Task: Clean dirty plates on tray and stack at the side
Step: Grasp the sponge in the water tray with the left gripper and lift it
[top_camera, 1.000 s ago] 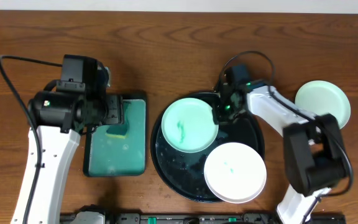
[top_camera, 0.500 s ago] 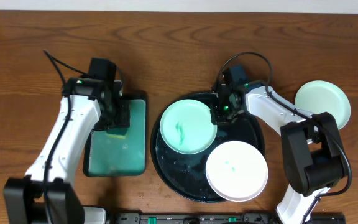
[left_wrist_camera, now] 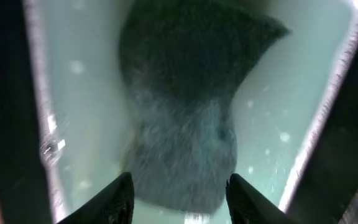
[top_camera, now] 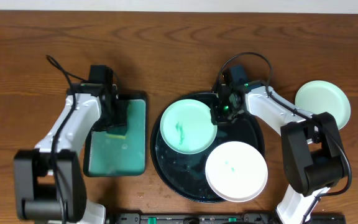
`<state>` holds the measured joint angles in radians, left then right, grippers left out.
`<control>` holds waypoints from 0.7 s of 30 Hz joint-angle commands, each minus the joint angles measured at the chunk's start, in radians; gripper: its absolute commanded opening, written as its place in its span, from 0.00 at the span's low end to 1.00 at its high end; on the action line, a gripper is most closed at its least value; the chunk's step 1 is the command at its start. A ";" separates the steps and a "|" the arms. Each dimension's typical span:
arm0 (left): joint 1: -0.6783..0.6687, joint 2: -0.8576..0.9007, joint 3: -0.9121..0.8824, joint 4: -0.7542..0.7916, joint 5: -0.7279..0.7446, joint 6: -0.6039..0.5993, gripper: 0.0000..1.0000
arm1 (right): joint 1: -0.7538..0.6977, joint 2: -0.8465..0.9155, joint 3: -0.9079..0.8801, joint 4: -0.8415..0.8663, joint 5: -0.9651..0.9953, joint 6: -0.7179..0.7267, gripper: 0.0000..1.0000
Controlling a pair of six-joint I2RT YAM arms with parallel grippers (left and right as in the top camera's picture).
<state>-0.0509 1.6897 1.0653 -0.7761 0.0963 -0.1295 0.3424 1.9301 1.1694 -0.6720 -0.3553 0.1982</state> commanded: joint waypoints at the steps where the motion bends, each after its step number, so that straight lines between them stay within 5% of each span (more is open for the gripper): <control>1: -0.001 0.055 -0.011 0.030 0.024 0.013 0.46 | 0.008 0.023 -0.006 -0.020 0.006 0.014 0.01; 21: -0.001 0.109 -0.014 0.154 0.023 0.021 0.33 | 0.008 0.023 -0.006 -0.051 0.006 0.006 0.01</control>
<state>-0.0505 1.7615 1.0653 -0.6331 0.1055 -0.1219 0.3424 1.9301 1.1713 -0.6979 -0.3553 0.2012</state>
